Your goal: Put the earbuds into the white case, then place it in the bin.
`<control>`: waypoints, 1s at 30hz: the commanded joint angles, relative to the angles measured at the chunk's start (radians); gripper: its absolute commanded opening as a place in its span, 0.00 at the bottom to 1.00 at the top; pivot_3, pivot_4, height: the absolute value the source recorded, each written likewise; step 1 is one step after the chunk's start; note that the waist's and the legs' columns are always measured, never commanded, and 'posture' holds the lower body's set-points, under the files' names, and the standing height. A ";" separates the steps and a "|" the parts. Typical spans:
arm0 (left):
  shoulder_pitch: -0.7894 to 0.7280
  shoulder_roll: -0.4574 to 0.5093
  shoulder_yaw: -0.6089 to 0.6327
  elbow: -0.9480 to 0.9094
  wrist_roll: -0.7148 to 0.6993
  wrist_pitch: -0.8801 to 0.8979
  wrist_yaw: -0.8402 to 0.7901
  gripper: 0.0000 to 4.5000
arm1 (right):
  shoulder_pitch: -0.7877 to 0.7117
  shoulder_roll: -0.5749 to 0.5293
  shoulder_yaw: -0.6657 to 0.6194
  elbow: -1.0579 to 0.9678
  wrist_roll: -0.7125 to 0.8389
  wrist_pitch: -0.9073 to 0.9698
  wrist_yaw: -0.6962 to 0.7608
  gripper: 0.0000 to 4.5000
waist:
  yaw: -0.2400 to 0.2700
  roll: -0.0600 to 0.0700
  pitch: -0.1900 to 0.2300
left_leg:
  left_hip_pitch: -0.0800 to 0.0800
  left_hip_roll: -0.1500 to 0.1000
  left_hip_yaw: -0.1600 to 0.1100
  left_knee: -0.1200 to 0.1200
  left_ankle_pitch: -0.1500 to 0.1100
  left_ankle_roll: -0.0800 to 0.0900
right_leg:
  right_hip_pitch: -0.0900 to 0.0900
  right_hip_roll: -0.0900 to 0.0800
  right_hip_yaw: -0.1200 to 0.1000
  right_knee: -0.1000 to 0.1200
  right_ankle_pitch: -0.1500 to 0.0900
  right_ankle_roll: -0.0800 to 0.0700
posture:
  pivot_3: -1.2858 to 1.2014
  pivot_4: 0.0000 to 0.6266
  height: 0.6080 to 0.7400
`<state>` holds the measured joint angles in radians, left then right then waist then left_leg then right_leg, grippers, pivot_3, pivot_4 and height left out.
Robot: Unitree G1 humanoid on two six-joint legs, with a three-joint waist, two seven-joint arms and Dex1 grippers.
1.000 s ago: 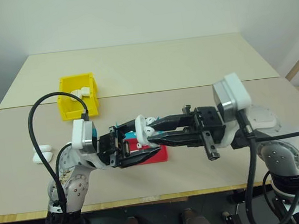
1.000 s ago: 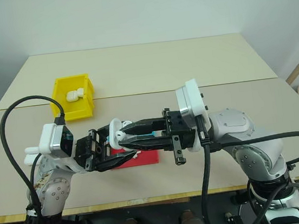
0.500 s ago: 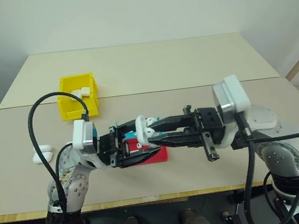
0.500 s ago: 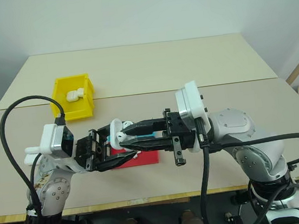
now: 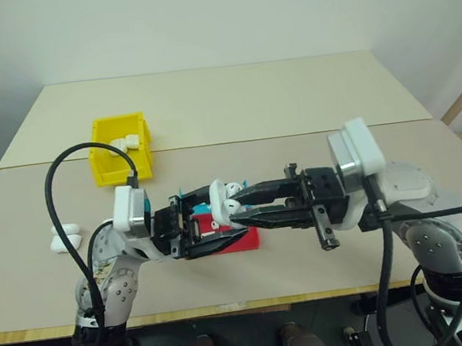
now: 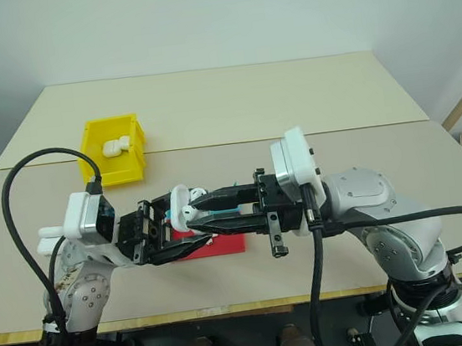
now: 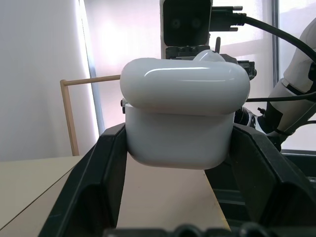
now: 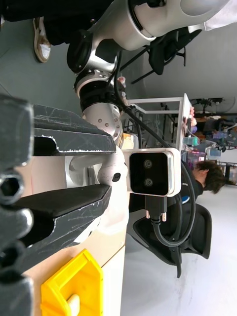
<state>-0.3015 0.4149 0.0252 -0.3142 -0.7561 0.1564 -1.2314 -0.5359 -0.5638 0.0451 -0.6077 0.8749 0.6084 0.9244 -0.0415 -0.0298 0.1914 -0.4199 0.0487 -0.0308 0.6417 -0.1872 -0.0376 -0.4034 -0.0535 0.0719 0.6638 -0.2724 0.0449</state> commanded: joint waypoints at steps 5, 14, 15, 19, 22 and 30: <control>-0.021 -0.001 0.014 -0.016 -0.010 -0.019 -0.001 0.63 | 0.009 -0.012 0.005 -0.034 -0.026 -0.024 0.011 0.17 | 0.000 0.000 0.000 | 0.000 0.000 0.000 0.000 0.000 0.000 | 0.000 0.000 0.000 0.000 0.000 0.000 | 0.52 0.24 1.00; -0.018 0.000 0.014 -0.014 -0.005 -0.021 -0.005 0.63 | 0.013 -0.002 0.005 -0.034 -0.031 -0.032 0.008 0.17 | 0.000 0.000 0.000 | 0.000 0.000 0.000 0.000 0.000 0.000 | 0.000 0.000 0.000 0.000 0.000 0.000 | 0.52 0.24 1.00; -0.017 -0.001 0.014 -0.014 -0.004 -0.022 -0.004 0.63 | 0.013 0.000 0.005 -0.034 -0.032 -0.035 0.007 0.17 | 0.000 0.000 0.000 | 0.000 0.000 0.000 0.000 0.000 0.000 | 0.000 0.000 0.000 0.000 0.000 0.000 | 0.52 0.24 1.00; -0.016 -0.002 0.013 -0.013 -0.004 -0.026 -0.004 0.63 | 0.015 0.004 0.003 -0.037 -0.047 -0.052 0.002 0.43 | 0.000 0.000 0.000 | 0.000 0.000 0.000 0.000 0.000 0.000 | 0.000 0.000 0.000 0.000 0.000 0.000 | 0.52 0.24 1.00; -0.016 -0.003 0.011 -0.012 -0.004 -0.026 -0.005 0.63 | 0.017 0.001 0.004 -0.040 -0.063 -0.065 -0.002 0.50 | 0.000 0.000 0.000 | 0.000 0.000 0.000 0.000 0.000 0.000 | 0.000 0.000 0.000 0.000 0.000 0.000 | 0.52 0.24 1.00; -0.012 -0.005 0.007 -0.006 0.004 -0.034 -0.007 0.63 | 0.023 0.007 -0.022 -0.032 -0.053 -0.097 0.011 0.50 | 0.000 0.000 0.000 | 0.000 0.000 0.000 0.000 0.000 0.000 | 0.000 0.000 0.000 0.000 0.000 0.000 | 0.52 0.24 1.00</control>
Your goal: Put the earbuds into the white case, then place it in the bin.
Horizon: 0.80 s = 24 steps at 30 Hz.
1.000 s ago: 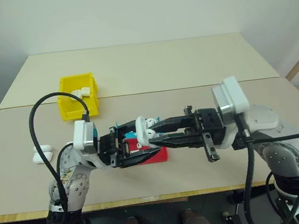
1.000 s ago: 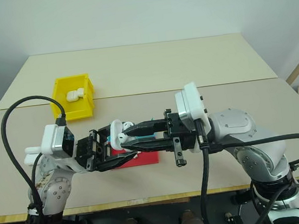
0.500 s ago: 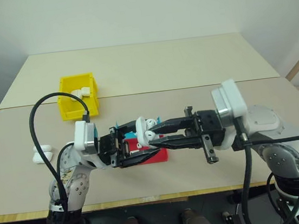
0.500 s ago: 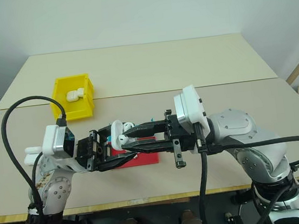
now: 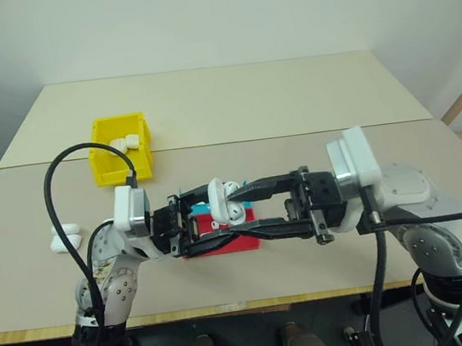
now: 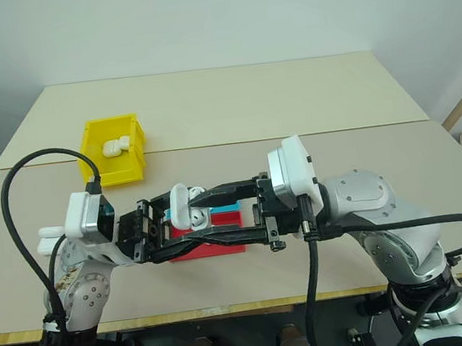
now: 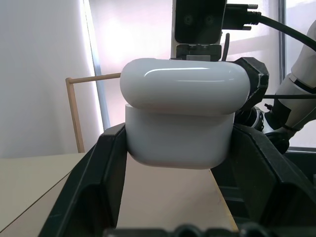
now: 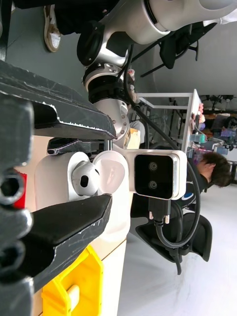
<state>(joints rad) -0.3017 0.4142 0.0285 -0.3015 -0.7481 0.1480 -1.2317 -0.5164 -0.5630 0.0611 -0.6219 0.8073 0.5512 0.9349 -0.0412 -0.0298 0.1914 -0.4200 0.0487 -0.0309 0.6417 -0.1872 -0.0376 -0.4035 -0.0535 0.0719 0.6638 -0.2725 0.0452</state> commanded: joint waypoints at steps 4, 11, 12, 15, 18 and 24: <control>-0.010 -0.004 0.003 -0.016 -0.001 -0.028 -0.008 0.63 | 0.001 0.021 -0.088 -0.006 0.056 -0.063 0.001 0.50 | 0.000 0.000 0.000 | 0.000 0.000 0.000 0.000 0.000 0.000 | 0.000 0.000 0.000 0.000 0.000 0.000 | 0.52 0.24 1.00; -0.015 0.000 0.000 -0.009 0.003 -0.032 -0.012 0.63 | -0.079 -0.032 -0.153 0.057 0.054 -0.068 0.028 0.50 | 0.000 0.000 0.000 | 0.000 0.000 0.000 0.000 0.000 0.000 | 0.000 0.000 0.000 0.000 0.000 0.000 | 0.52 0.24 1.00; -0.016 0.000 -0.001 -0.006 0.006 -0.033 -0.012 0.63 | -0.115 -0.046 -0.152 0.070 0.060 -0.048 0.026 0.47 | -0.001 0.000 0.000 | 0.000 0.000 0.000 0.000 0.000 0.000 | 0.000 0.000 0.000 0.000 0.000 0.000 | 0.52 0.24 1.00; -0.023 0.001 -0.002 0.005 0.013 -0.038 -0.018 0.63 | -0.227 -0.097 -0.122 0.117 0.049 0.016 0.028 0.30 | -0.002 0.000 0.000 | 0.000 0.000 0.000 0.000 0.000 0.000 | 0.000 0.000 0.000 0.000 0.001 -0.001 | 0.52 0.24 1.00; -0.030 -0.001 -0.003 0.009 0.015 -0.038 -0.019 0.63 | -0.328 -0.117 -0.082 0.156 0.032 0.038 0.057 0.08 | -0.001 0.000 0.000 | 0.000 0.000 0.000 0.000 0.000 0.000 | -0.001 0.000 0.000 0.000 0.001 -0.001 | 0.52 0.24 1.00; -0.042 -0.003 -0.016 0.026 0.048 -0.051 -0.019 0.63 | -0.469 -0.141 0.050 0.218 -0.082 0.012 0.183 0.00 | -0.001 0.000 0.000 | -0.001 0.000 0.000 0.000 0.000 0.001 | -0.001 0.000 0.000 -0.001 0.001 -0.001 | 0.52 0.24 1.00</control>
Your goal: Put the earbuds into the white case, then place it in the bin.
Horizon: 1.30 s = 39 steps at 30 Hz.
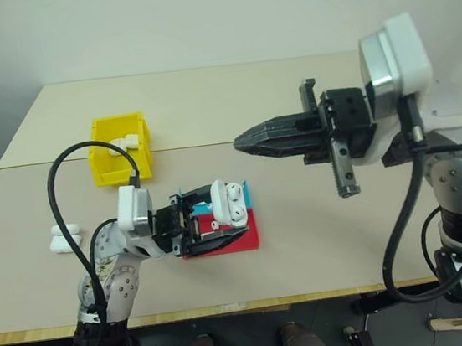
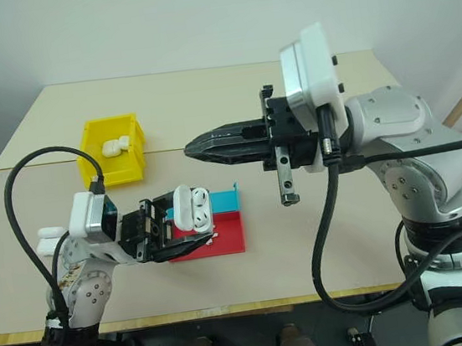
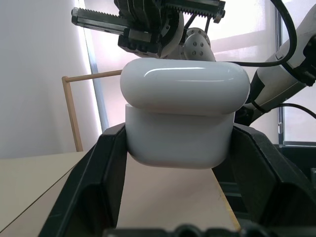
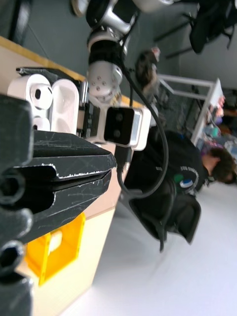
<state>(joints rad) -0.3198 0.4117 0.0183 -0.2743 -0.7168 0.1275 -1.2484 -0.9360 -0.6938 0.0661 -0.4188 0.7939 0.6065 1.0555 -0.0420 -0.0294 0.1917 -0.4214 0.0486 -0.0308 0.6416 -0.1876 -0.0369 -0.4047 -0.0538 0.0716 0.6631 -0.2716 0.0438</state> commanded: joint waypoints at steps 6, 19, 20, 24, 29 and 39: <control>-0.021 -0.004 -0.016 0.008 0.042 -0.048 0.002 0.63 | -0.127 0.009 0.130 0.118 -0.172 -0.117 0.206 0.00 | 0.001 0.000 0.000 | 0.000 0.000 0.000 0.000 0.000 0.000 | 0.000 0.000 0.000 0.000 0.000 0.000 | 0.52 0.24 1.00; -0.024 -0.017 -0.032 0.051 0.094 -0.098 0.003 0.63 | -0.213 0.126 0.237 0.263 -0.346 -0.272 0.354 0.00 | 0.000 0.000 0.000 | 0.000 0.000 0.000 0.000 0.000 0.000 | -0.001 0.000 -0.001 0.000 0.000 0.000 | 0.52 0.24 1.00; -0.027 -0.020 -0.033 0.056 0.096 -0.099 0.003 0.63 | -0.215 0.133 0.240 0.266 -0.352 -0.273 0.360 0.00 | 0.000 0.000 0.000 | 0.000 0.000 0.000 0.000 0.000 0.000 | -0.001 0.000 -0.001 0.001 0.000 0.000 | 0.52 0.24 1.00; -0.031 -0.028 -0.037 0.068 0.103 -0.112 0.004 0.63 | -0.210 0.141 0.247 0.264 -0.373 -0.289 0.380 0.00 | 0.001 0.000 0.000 | 0.000 0.000 0.000 0.000 0.000 0.000 | -0.001 0.000 -0.001 0.000 0.000 0.000 | 0.52 0.24 1.00; -0.040 -0.029 -0.029 0.072 0.091 -0.115 0.002 0.63 | -0.190 0.120 0.260 0.269 -0.423 -0.336 0.410 0.00 | 0.000 0.000 0.000 | 0.000 0.000 0.000 0.000 0.000 0.000 | -0.001 0.000 -0.001 0.001 0.000 0.000 | 0.52 0.24 1.00; -0.050 -0.025 -0.017 0.082 0.083 -0.120 -0.004 0.63 | -0.170 0.046 0.227 0.275 -0.433 -0.369 0.456 0.00 | 0.002 0.000 0.000 | 0.000 0.000 0.000 0.000 0.000 0.000 | -0.001 0.000 -0.001 0.001 0.000 0.000 | 0.52 0.24 1.00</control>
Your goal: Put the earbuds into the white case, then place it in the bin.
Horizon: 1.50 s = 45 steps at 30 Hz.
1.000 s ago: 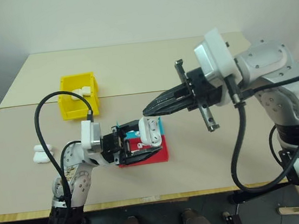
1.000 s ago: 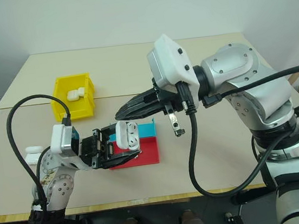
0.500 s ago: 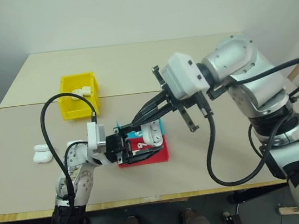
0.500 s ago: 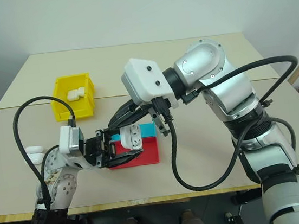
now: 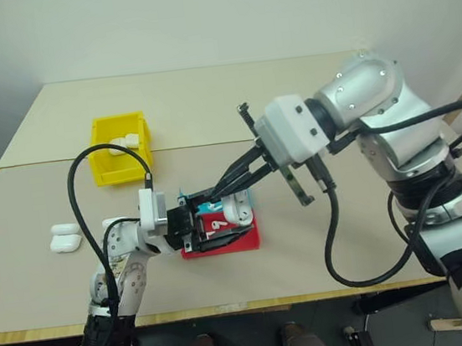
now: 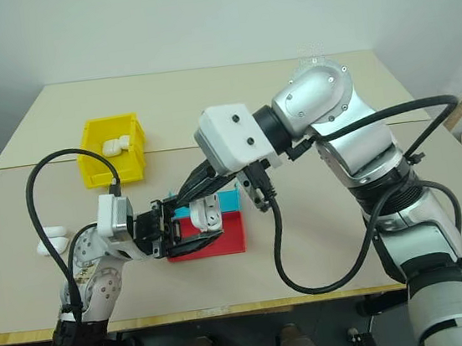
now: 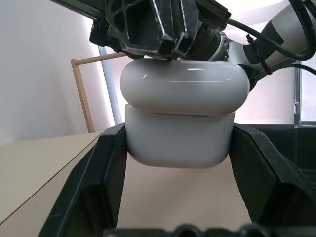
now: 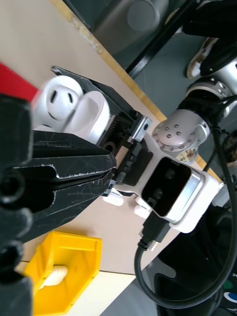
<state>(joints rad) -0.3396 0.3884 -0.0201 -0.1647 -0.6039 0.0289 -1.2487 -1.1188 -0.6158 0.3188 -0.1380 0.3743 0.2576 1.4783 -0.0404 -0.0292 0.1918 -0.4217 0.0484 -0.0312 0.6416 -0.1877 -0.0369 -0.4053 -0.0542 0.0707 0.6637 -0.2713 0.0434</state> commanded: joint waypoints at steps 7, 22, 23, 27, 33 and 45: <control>-0.036 -0.003 0.022 -0.021 -0.030 -0.028 -0.006 0.63 | 0.038 -0.084 -0.047 0.005 -0.025 -0.054 0.050 0.00 | -0.001 0.000 0.000 | 0.000 0.000 0.000 0.000 0.000 0.000 | 0.000 0.000 0.000 0.000 0.000 0.000 | 0.52 0.24 1.00; -0.043 -0.014 0.022 -0.009 -0.021 -0.032 -0.002 0.63 | -0.024 -0.113 -0.112 0.064 -0.036 -0.082 0.026 0.00 | -0.001 0.000 0.000 | 0.000 0.000 0.000 0.000 0.000 0.000 | 0.000 0.000 0.000 0.000 0.000 0.000 | 0.52 0.24 1.00; -0.042 -0.015 0.023 -0.010 -0.022 -0.030 0.000 0.63 | -0.029 -0.117 -0.118 0.072 -0.038 -0.083 0.025 0.00 | -0.001 0.000 0.000 | 0.000 0.000 0.000 0.000 0.000 0.000 | 0.000 0.000 0.000 0.000 0.000 0.000 | 0.52 0.24 1.00; -0.034 -0.023 0.026 -0.018 -0.030 -0.024 0.015 0.63 | -0.036 -0.124 -0.152 0.101 -0.036 -0.072 -0.004 0.00 | 0.000 0.000 0.000 | 0.000 0.000 0.000 0.000 0.000 0.000 | 0.000 0.000 0.000 0.000 0.000 0.000 | 0.52 0.24 1.00; -0.015 -0.018 0.063 -0.074 -0.054 0.022 0.110 0.63 | 0.082 -0.108 -0.255 0.058 -0.009 0.037 -0.195 0.00 | 0.001 0.000 0.000 | 0.000 0.000 0.000 0.000 0.000 0.000 | 0.000 0.000 0.000 0.000 0.000 0.000 | 0.52 0.24 1.00; -0.323 -0.150 0.095 0.231 0.589 0.035 1.028 0.63 | 0.542 -0.054 -0.412 -0.308 0.069 0.286 -0.577 0.00 | 0.031 -0.001 0.000 | -0.001 -0.003 -0.003 0.002 0.000 0.000 | 0.002 -0.001 -0.001 0.000 0.001 0.002 | 0.52 0.24 1.00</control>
<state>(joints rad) -0.6156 0.2418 0.0566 0.0215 -0.1132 0.0506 -0.3732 -0.5822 -0.6562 -0.0484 -0.3934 0.4302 0.5206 0.9432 -0.0095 -0.0299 0.1915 -0.4232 0.0440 -0.0339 0.6440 -0.1876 -0.0368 -0.4035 -0.0567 0.0698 0.6630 -0.2697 0.0462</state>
